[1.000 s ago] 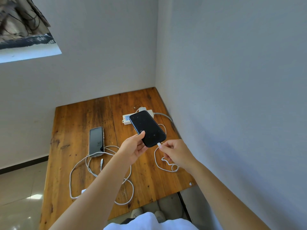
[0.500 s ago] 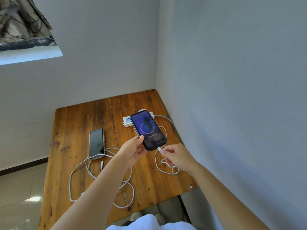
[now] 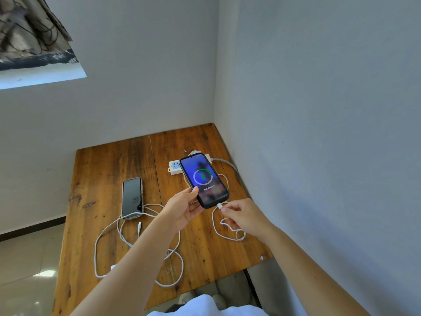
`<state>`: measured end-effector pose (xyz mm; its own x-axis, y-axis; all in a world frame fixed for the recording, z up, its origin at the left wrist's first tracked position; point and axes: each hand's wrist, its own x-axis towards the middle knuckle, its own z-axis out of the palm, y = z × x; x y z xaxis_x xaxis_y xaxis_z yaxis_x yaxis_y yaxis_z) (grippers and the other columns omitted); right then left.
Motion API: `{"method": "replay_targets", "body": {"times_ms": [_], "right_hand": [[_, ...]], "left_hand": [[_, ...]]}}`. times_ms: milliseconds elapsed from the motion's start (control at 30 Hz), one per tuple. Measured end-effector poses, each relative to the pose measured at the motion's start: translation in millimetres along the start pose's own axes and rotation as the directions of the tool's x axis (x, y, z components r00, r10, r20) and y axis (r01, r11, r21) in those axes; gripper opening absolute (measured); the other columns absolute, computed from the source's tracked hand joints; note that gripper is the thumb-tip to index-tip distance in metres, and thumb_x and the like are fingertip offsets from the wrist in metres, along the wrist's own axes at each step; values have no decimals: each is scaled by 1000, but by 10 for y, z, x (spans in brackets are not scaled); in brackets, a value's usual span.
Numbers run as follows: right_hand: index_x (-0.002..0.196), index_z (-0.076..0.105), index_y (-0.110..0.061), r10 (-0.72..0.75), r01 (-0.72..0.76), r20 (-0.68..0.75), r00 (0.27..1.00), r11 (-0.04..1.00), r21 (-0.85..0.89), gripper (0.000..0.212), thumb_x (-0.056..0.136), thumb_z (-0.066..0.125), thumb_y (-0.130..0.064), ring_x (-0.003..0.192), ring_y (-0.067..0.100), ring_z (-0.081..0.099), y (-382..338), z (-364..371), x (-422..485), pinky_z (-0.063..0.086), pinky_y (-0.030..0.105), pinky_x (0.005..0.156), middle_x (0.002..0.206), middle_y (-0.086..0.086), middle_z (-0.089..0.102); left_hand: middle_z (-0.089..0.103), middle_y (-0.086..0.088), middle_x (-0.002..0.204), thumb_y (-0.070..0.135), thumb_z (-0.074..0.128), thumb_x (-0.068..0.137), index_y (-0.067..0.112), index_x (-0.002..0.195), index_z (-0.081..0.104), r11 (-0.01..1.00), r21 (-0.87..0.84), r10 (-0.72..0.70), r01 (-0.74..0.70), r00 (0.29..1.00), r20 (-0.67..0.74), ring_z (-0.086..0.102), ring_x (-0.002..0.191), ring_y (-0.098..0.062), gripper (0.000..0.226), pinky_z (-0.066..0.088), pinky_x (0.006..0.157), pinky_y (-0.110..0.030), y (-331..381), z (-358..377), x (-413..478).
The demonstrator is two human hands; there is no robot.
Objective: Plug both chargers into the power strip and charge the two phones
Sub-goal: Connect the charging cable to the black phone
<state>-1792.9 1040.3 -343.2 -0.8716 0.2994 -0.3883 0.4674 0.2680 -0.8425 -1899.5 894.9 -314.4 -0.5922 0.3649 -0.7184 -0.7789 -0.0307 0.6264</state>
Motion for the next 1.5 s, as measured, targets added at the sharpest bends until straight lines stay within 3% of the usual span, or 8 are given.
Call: {"method": "replay_targets", "body": {"times_ms": [400,567,1500], "right_hand": [[90,71,-21,-8,8,0,1000,1000,15,15,91,58,-27,66,11,66,-21,-29,-20,56,20,64,73,-3,69],[85,71,-25,-10,10,-3,1000,1000,26,13,91,59,-27,70,12,67,-28,-24,-30,54,19,64,76,-3,70],[85,70,-28,-5,4,15,1000,999,53,12,90,60,-26,70,7,66,-59,-45,-71,51,18,63,77,-5,70]], "left_hand": [[64,-15,121,20,57,94,10,133,49,1000,-5,10,-10,1000,24,66,99,-24,40,58,55,-23,-7,-15,-10],[62,-16,125,20,57,94,11,134,48,1000,5,14,-14,1000,18,64,107,-26,43,58,58,-24,-11,-14,-11],[65,-16,122,19,56,95,11,131,51,999,39,27,-28,999,31,64,103,-22,38,52,66,-28,-26,-59,30]]}}
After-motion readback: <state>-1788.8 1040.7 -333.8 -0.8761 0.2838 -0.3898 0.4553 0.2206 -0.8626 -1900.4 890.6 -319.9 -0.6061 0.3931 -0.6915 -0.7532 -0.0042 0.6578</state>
